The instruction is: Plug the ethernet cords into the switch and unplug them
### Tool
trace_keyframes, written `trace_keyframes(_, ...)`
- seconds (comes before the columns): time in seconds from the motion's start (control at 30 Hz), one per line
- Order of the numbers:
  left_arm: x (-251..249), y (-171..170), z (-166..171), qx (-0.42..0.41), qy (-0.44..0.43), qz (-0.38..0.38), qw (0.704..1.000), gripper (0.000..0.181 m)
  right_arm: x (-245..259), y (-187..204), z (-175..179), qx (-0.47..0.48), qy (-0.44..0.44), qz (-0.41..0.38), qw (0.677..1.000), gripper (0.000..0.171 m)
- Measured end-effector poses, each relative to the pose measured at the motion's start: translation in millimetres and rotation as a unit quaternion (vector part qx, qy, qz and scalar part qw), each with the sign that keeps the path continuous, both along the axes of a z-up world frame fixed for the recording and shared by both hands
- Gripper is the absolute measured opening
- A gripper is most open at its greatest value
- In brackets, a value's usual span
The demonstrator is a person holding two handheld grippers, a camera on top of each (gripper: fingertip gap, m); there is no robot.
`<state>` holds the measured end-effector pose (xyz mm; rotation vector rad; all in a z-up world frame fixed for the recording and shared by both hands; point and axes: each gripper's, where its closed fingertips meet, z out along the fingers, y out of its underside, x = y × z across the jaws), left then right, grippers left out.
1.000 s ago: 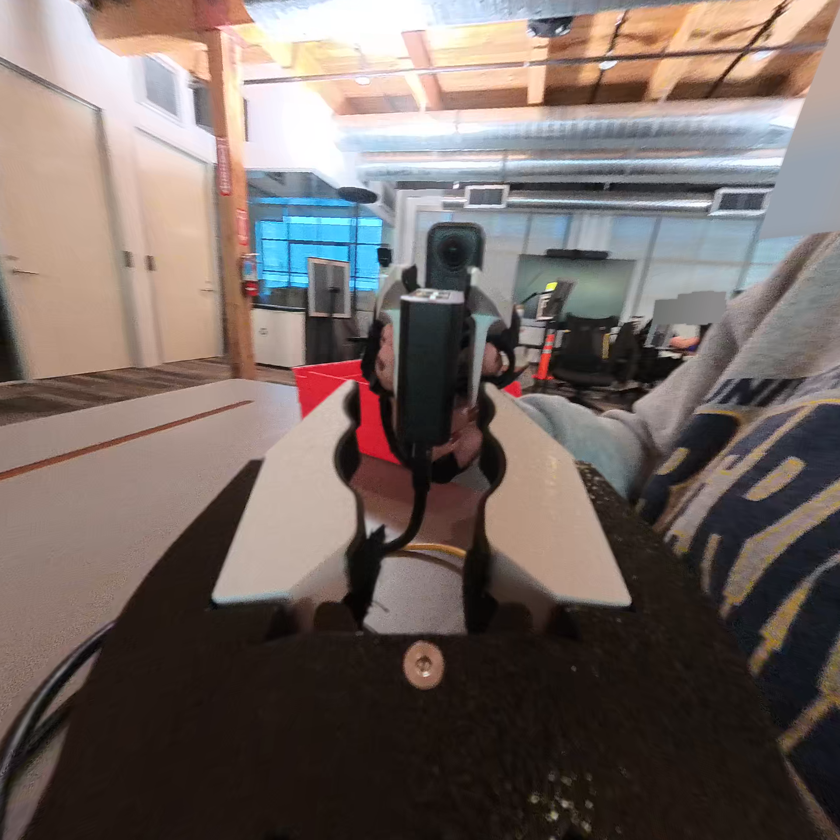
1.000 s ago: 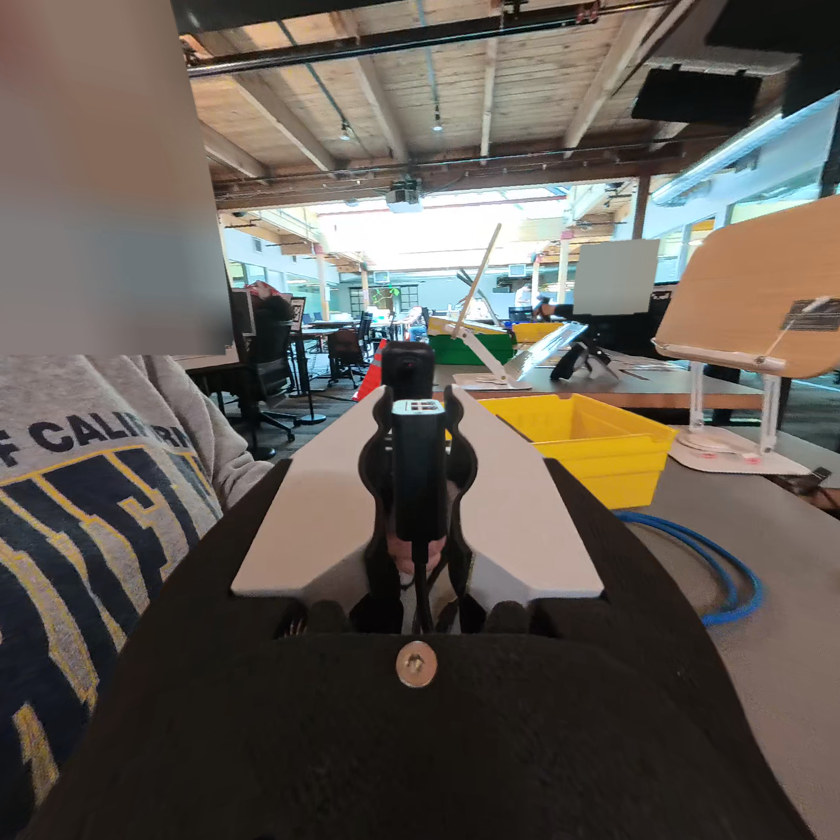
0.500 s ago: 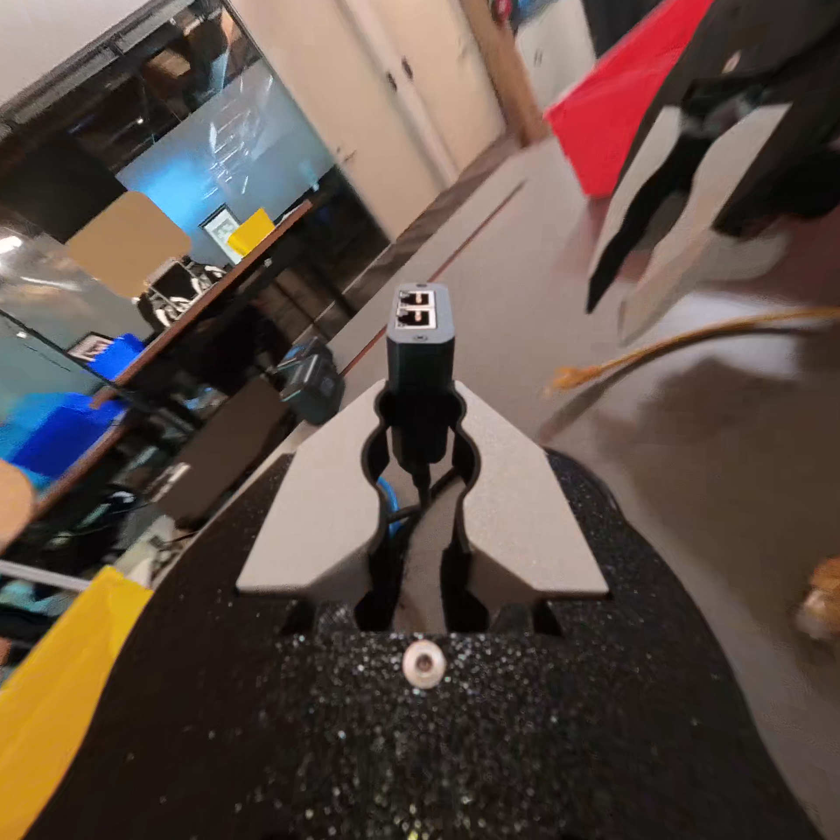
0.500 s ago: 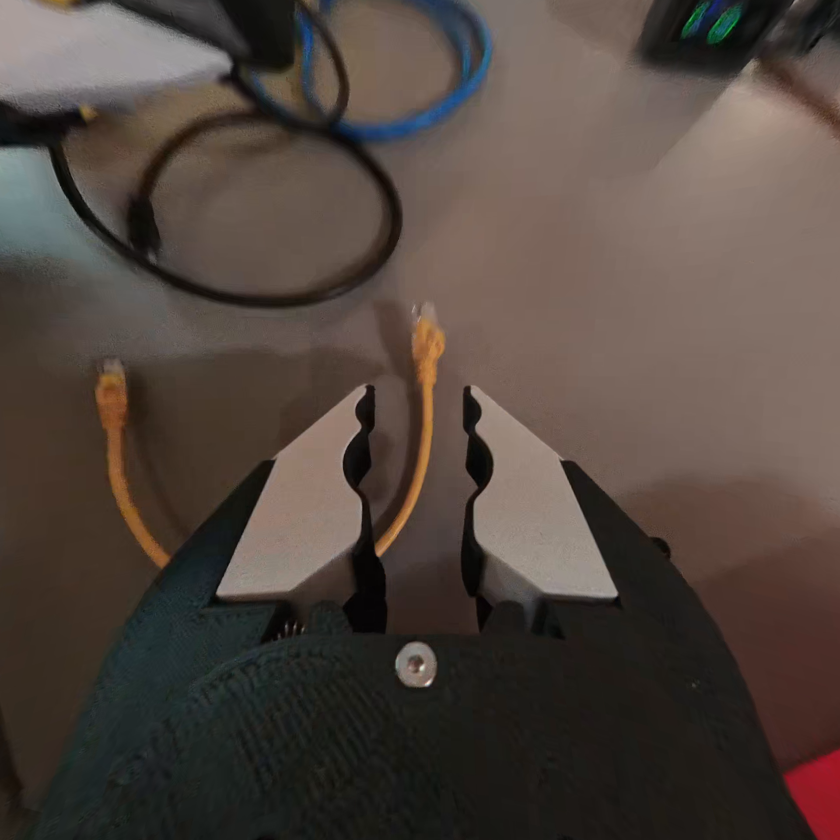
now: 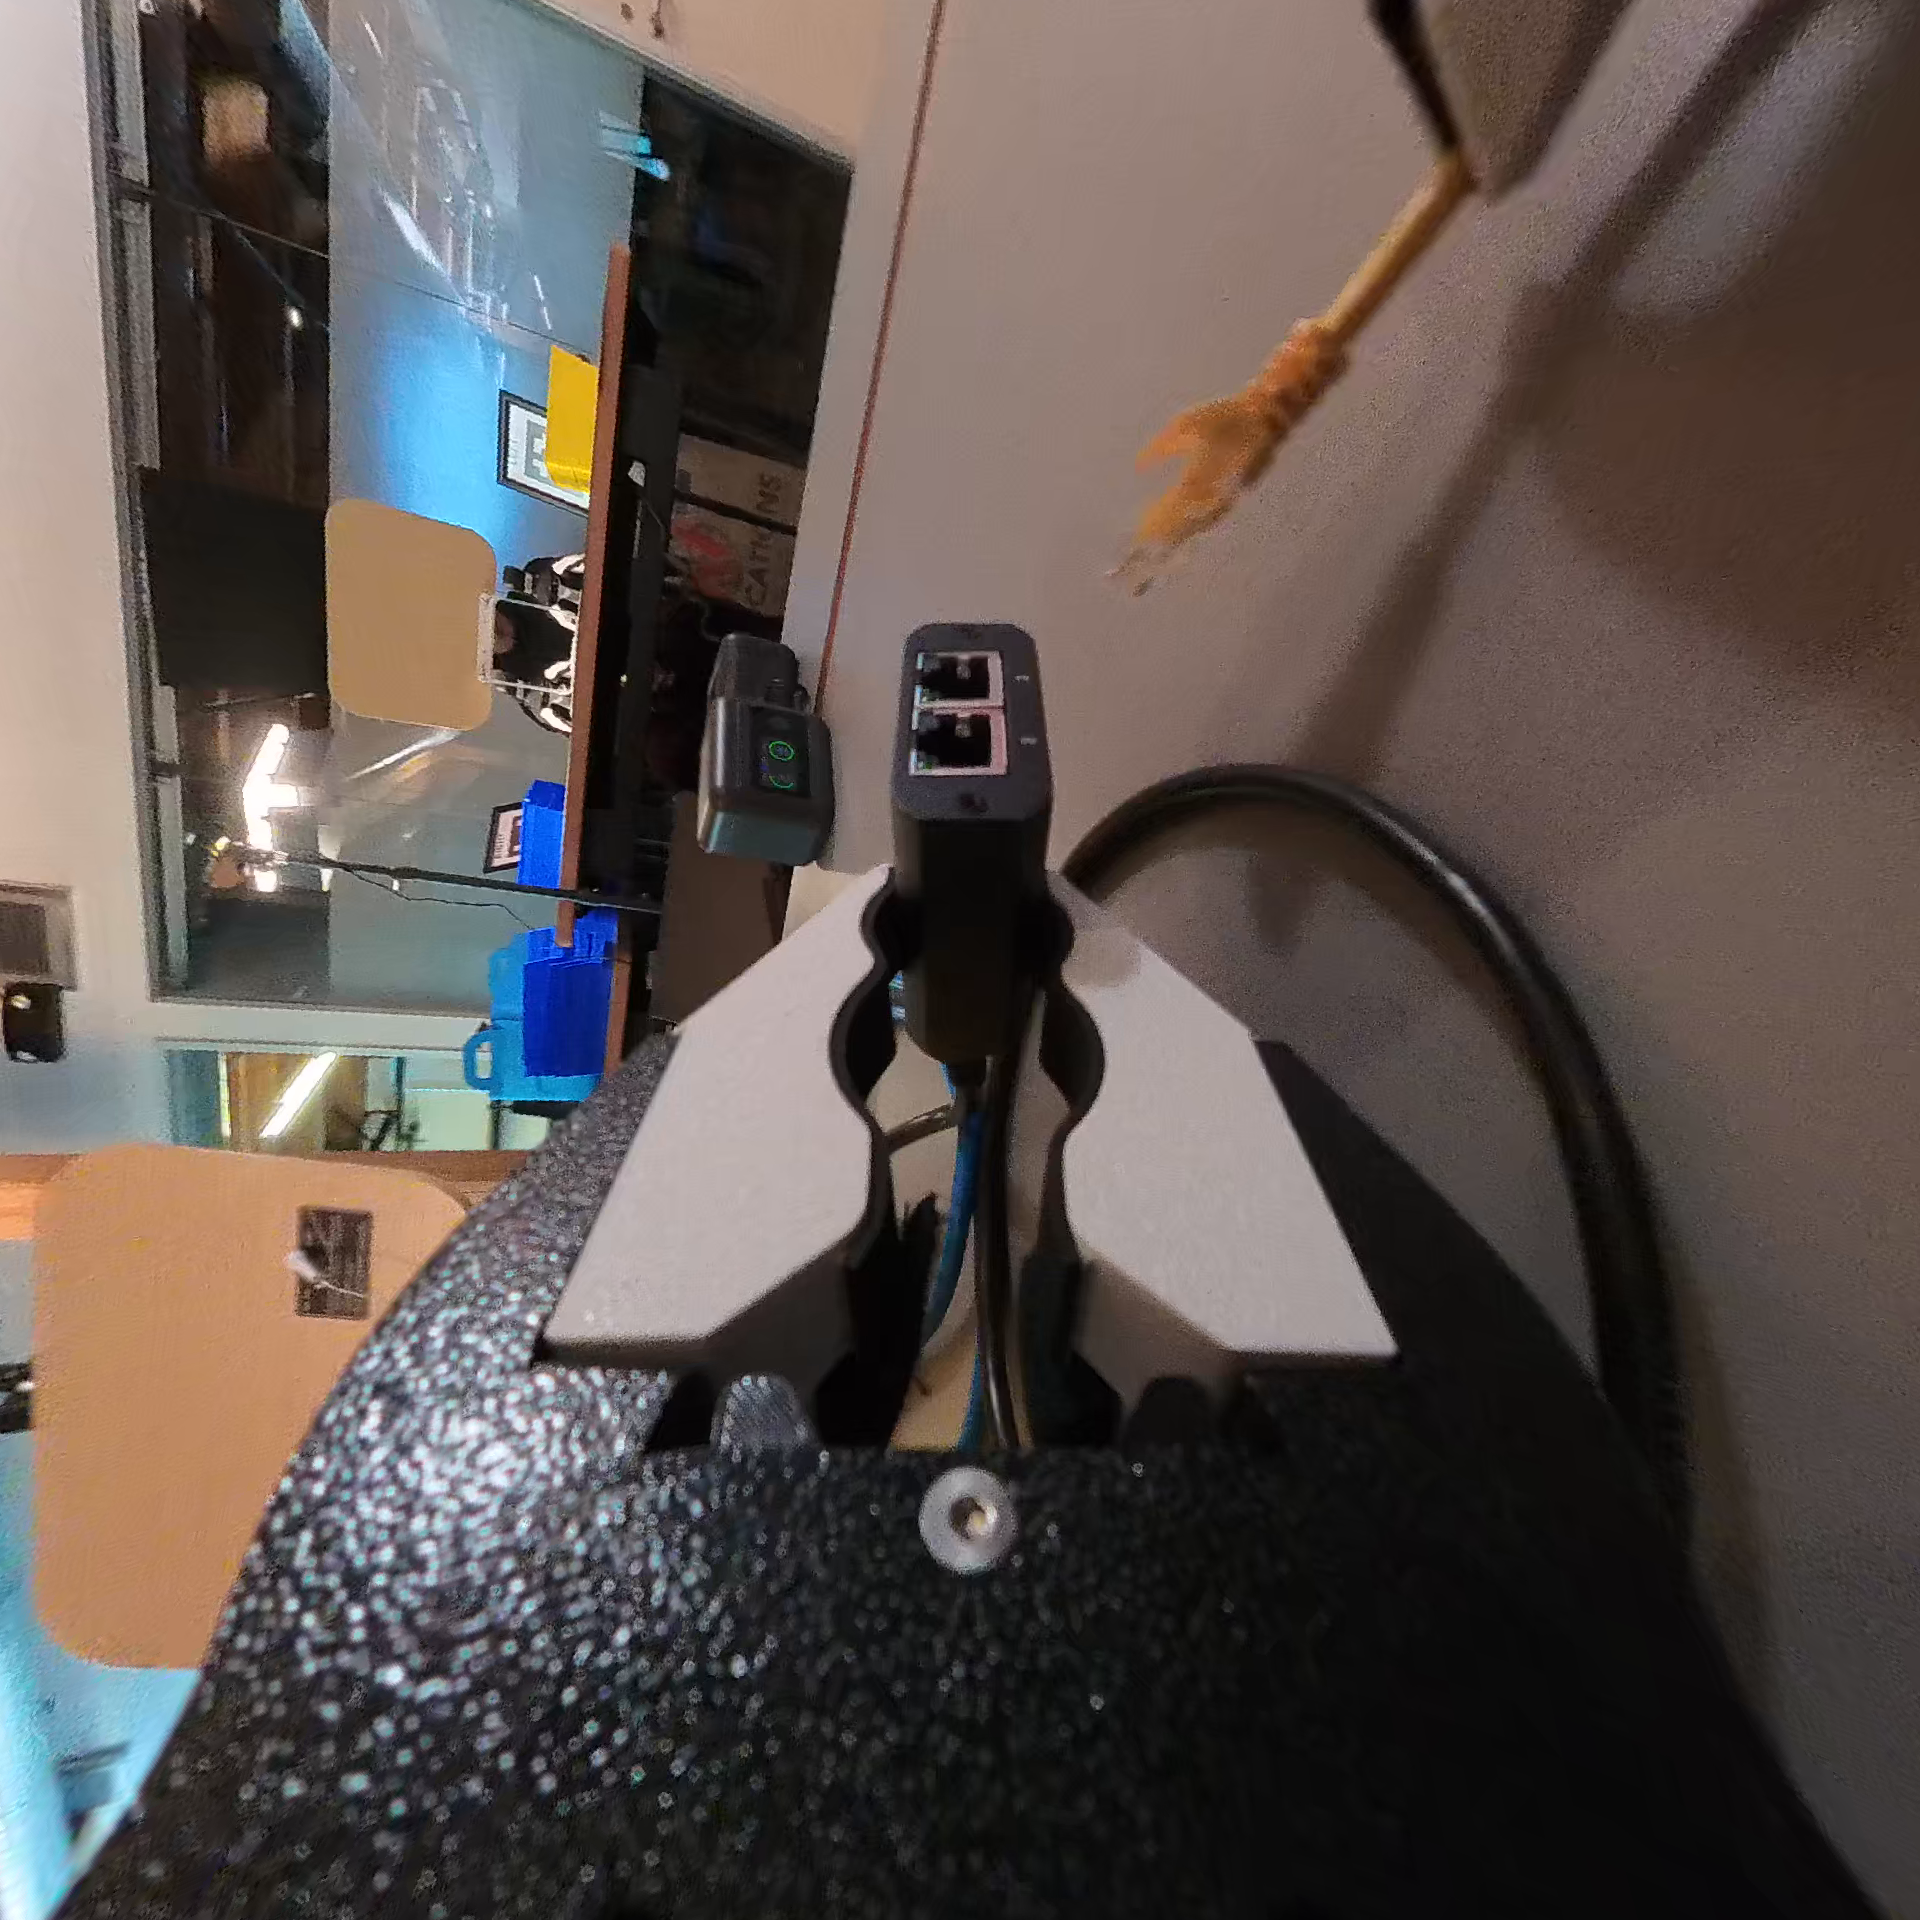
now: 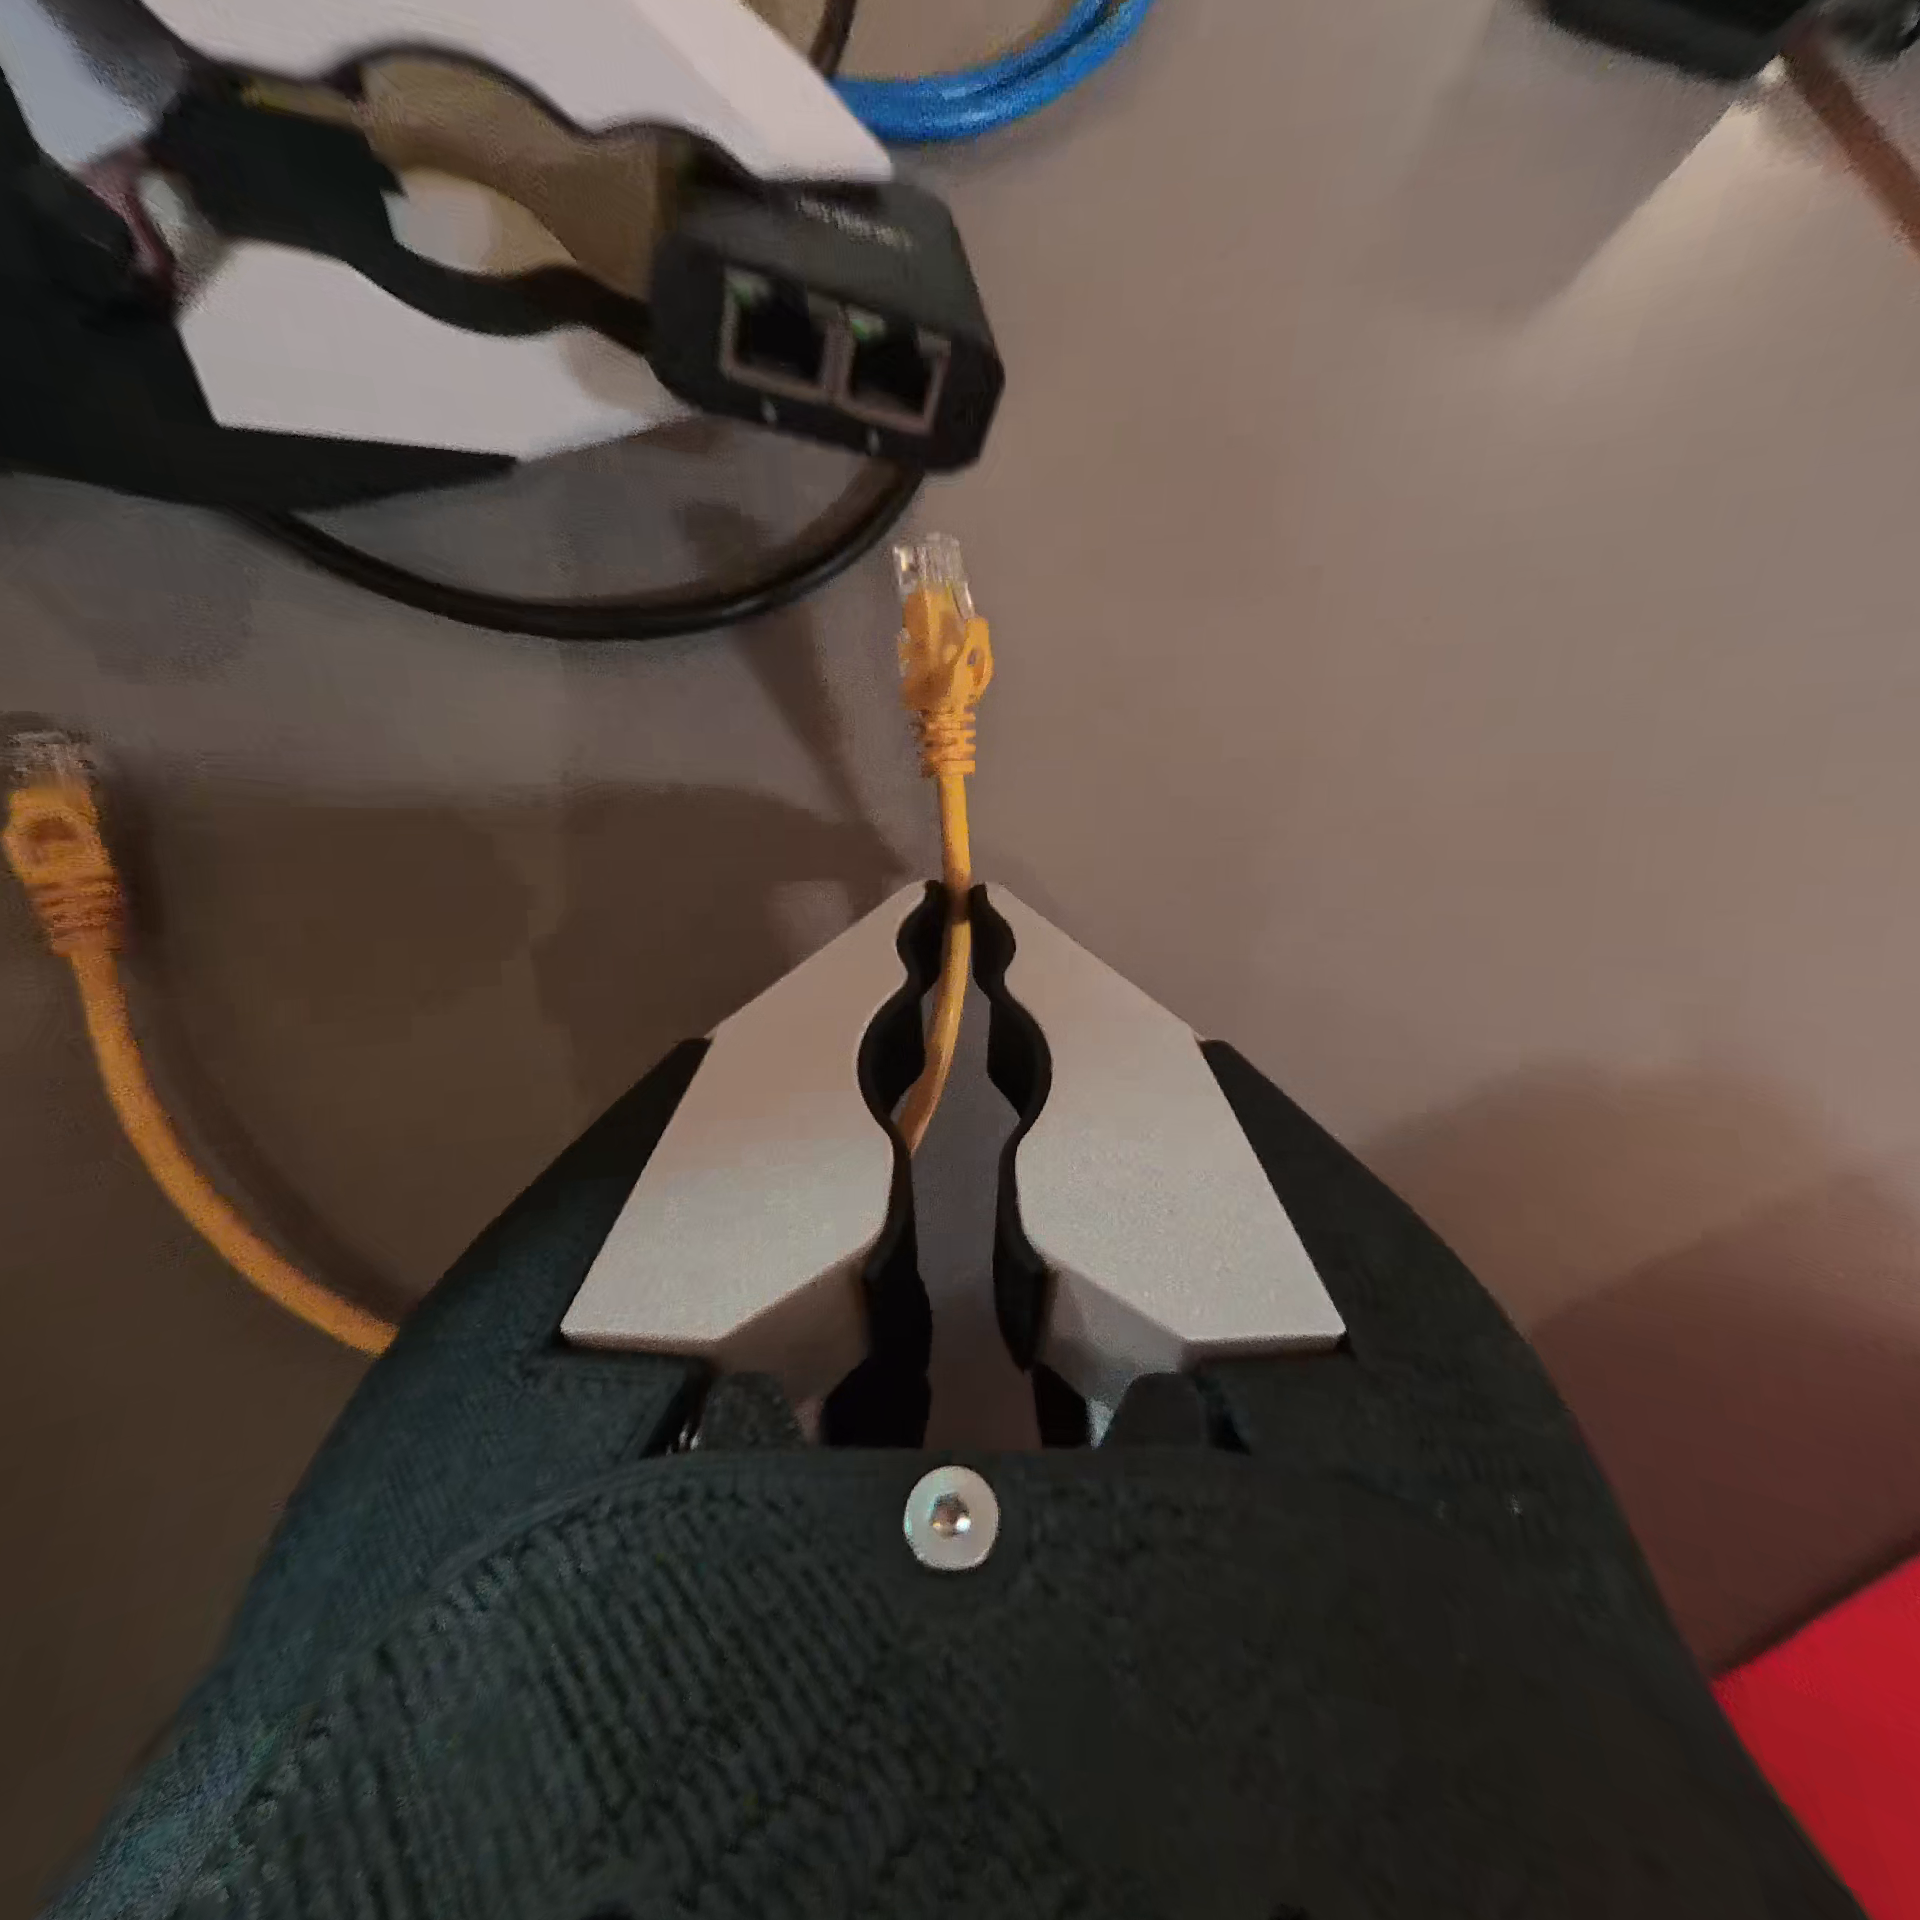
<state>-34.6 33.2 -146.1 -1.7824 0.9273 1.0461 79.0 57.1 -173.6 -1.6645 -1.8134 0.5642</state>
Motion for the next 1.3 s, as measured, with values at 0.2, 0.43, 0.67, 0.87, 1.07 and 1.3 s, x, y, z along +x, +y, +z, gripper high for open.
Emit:
trace_keyframes(0.2, 3, 0, -14, -0.029, 0.039, 0.005, 0.999, 0.022, -6, -5, 8, 0.101, -0.020, 0.014, 0.995, 0.003)
trace_keyframes(0.43, 4, 0, -20, -0.053, 0.029, 0.018, 0.998, 0.022, -7, 2, 8, 0.232, -0.067, 0.032, 0.970, 0.003)
trace_keyframes(0.67, 4, 0, -20, -0.057, 0.026, 0.023, 0.998, 0.022, -12, 3, 7, 0.225, -0.065, 0.030, 0.972, 0.003)
trace_keyframes(0.87, 6, 0, -21, -0.059, 0.037, 0.025, 0.997, 0.022, -12, 5, 2, 0.244, -0.091, 0.031, 0.965, 0.003)
trace_keyframes(1.07, 7, 0, -21, -0.063, 0.049, 0.029, 0.996, 0.022, -12, -1, -1, 0.233, -0.090, 0.055, 0.967, 0.003)
trace_keyframes(1.3, 8, 0, -22, -0.061, 0.055, 0.028, 0.996, 0.022, -12, -12, -2, 0.128, -0.022, 0.074, 0.989, 0.003)
